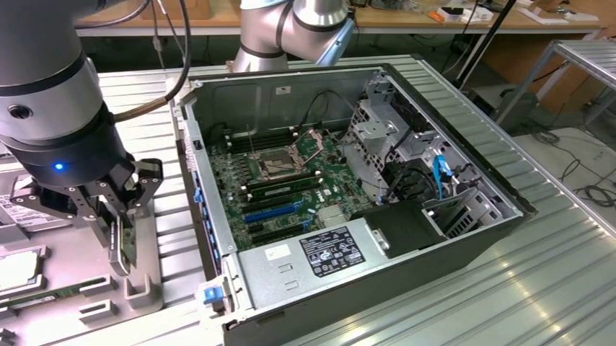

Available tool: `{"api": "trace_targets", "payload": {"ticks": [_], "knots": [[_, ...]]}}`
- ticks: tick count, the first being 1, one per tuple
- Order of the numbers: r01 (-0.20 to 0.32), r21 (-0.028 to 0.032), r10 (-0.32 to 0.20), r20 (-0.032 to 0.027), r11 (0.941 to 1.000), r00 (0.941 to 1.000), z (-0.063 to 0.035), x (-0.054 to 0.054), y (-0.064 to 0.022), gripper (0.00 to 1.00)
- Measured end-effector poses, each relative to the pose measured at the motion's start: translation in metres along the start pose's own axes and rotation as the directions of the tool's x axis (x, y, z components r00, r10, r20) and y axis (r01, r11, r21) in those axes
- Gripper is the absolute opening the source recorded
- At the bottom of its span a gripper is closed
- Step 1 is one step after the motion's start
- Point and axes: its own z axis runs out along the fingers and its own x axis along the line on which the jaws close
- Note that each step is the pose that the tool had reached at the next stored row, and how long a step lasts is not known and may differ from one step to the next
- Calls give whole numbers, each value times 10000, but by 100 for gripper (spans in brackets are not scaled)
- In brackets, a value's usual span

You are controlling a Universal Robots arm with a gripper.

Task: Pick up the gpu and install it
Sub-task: 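Pick up the gpu and move the gpu toward the slot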

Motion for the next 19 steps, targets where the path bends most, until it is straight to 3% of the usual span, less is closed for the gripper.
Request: {"api": "trace_targets", "payload": {"ticks": [19], "knots": [[0,2,0,-4,10000,10000,-54,-1,3,27]]}}
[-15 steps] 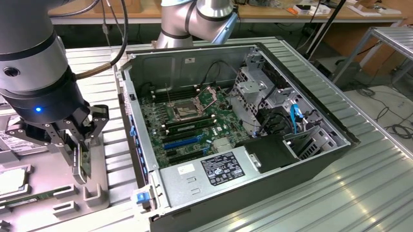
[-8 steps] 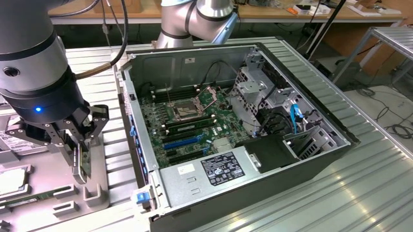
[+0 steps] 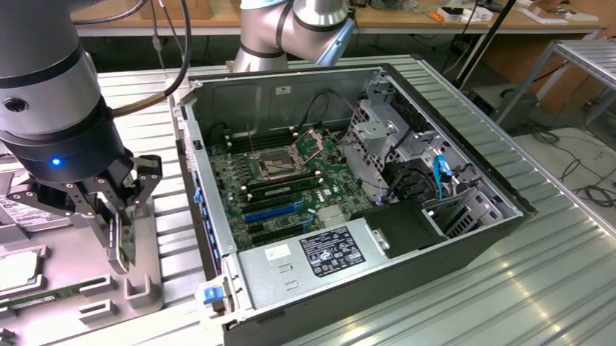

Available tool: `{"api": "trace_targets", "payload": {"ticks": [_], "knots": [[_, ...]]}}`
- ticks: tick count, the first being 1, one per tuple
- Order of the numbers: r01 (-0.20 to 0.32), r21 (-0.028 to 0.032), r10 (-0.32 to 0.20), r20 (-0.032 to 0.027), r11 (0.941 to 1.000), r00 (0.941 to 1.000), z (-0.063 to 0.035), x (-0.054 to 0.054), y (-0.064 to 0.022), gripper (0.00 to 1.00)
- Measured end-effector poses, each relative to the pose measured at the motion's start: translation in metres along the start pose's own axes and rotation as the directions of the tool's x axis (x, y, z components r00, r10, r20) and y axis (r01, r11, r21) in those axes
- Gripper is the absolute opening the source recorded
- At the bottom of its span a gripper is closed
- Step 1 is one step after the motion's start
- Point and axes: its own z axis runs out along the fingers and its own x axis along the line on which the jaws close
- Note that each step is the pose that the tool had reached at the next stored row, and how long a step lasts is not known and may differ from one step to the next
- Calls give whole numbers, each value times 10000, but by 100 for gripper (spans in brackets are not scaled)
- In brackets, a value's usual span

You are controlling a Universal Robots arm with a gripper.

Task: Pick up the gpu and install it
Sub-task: 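Pick up the gpu and move the gpu toward the slot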

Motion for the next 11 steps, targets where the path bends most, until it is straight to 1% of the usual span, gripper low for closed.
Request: {"api": "trace_targets", "payload": {"ticks": [2,8,11], "knots": [[0,-2,0,3,10000,10000,-16,-1,1,27],[-1,-1,1,-3,10000,10000,-22,-1,1,27],[-2,-1,2,-10,10000,10000,-60,-2,3,27]]}}
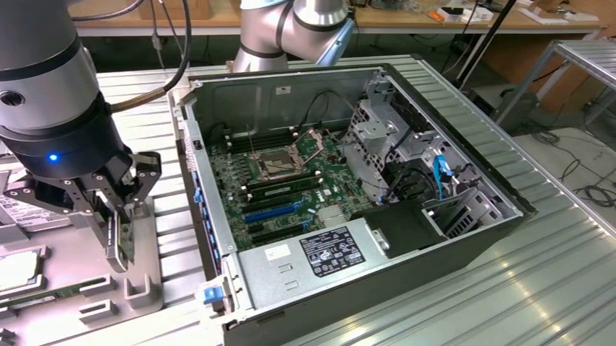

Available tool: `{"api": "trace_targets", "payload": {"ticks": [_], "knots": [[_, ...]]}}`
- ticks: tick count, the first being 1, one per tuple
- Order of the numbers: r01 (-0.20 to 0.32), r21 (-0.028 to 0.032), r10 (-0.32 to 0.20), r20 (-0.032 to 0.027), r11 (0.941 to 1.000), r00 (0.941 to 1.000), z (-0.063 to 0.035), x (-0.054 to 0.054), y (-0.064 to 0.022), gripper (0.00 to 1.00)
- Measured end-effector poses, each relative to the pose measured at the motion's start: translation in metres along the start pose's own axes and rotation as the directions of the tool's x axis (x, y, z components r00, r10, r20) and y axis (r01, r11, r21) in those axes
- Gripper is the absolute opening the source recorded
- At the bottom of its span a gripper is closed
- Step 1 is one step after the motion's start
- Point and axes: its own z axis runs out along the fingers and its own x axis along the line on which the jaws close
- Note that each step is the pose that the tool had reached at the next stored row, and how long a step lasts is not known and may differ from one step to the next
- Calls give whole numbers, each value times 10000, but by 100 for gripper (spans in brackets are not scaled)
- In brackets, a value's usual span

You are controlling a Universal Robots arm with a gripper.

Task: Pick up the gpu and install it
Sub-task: 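Pick up the gpu and move the gpu toward the slot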

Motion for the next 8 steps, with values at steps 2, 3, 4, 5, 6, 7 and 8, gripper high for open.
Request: {"api": "trace_targets", "payload": {"ticks": [2,3,4,5,6,7,8], "knots": [[0,0,0,-3,10000,10000,-23,0,1,27],[-1,0,1,-4,10000,10000,-35,-1,2,27],[0,0,0,-6,10000,10000,-46,-1,2,27],[-1,0,1,-7,10000,10000,-59,-1,3,27],[-1,0,1,-7,10000,10000,-79,-2,4,27],[-1,0,1,-8,10000,10000,-91,-2,4,27],[-1,0,1,-9,10000,10000,-103,-3,5,27]]}}
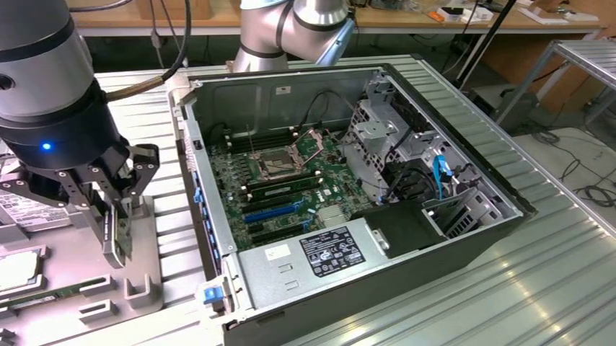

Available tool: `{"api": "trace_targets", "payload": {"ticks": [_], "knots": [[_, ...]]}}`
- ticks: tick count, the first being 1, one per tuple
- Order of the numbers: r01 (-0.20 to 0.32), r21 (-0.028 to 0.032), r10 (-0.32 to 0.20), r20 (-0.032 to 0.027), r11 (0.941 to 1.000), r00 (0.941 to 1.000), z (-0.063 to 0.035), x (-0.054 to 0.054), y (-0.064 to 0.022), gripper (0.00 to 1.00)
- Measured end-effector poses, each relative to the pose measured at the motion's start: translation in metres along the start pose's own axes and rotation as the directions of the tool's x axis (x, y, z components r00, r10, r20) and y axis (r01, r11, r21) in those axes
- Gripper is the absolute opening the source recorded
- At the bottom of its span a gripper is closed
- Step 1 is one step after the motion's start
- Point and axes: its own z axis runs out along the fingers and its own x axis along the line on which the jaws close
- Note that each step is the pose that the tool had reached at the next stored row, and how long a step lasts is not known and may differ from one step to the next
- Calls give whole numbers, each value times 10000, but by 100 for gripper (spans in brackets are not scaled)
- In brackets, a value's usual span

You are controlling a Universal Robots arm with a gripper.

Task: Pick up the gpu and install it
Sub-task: 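Pick up the gpu and move the gpu toward the slot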

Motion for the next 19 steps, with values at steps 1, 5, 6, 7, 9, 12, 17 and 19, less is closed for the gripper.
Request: {"api": "trace_targets", "payload": {"ticks": [1,5,6,7,9,12,17,19], "knots": [[0,1,0,-1,10000,10000,-21,-1,1,27],[-2,1,2,-1,10000,10000,-96,-2,5,27],[-1,1,1,-1,10000,10000,-110,-3,5,27],[-1,1,1,-1,10000,10000,-129,-3,6,27],[-2,0,2,0,10000,10000,-164,-4,8,27],[-10,1,10,0,10000,10000,-303,-8,14,27],[-14,0,14,0,10000,10000,-377,-10,18,27],[-16,1,16,0,10000,10000,-401,-10,19,27]]}}
